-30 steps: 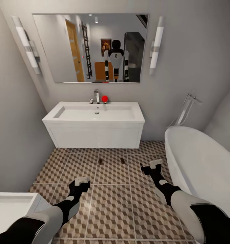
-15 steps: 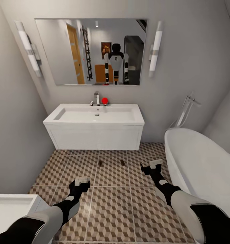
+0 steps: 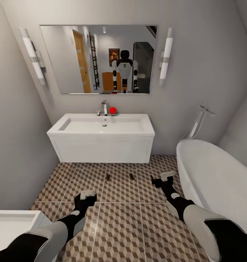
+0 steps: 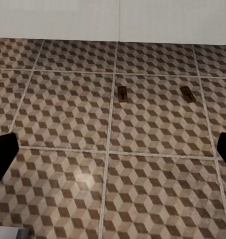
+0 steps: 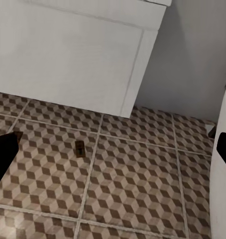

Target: Take the four mousetraps from the cabinet in the bathroom and place them on the bathroom floor. Make sure all four end up on the same floor surface, and ensure that at least two of them are either under or directly next to the same bathroom sink.

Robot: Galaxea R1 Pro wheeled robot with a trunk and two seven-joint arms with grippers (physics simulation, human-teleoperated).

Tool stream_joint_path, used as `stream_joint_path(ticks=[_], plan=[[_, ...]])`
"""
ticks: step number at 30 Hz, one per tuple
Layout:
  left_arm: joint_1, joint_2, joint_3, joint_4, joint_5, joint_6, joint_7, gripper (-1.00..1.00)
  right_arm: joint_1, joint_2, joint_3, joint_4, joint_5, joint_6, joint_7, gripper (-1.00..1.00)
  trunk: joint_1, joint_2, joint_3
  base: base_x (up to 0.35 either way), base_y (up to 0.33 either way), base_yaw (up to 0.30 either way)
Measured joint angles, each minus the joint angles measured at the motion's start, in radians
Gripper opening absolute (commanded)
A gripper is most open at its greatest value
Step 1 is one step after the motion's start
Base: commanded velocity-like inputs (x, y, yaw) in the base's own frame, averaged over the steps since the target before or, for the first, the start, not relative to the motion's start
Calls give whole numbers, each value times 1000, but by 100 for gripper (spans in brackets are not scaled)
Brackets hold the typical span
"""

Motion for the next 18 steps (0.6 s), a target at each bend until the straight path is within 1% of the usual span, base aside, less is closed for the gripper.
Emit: stream_joint_path(ticks=[18], plan=[[0, 0, 0, 0, 0, 0, 0, 100, 0, 0, 0, 0, 0, 0, 0, 100, 0, 0, 23, 0, 0, 0]])
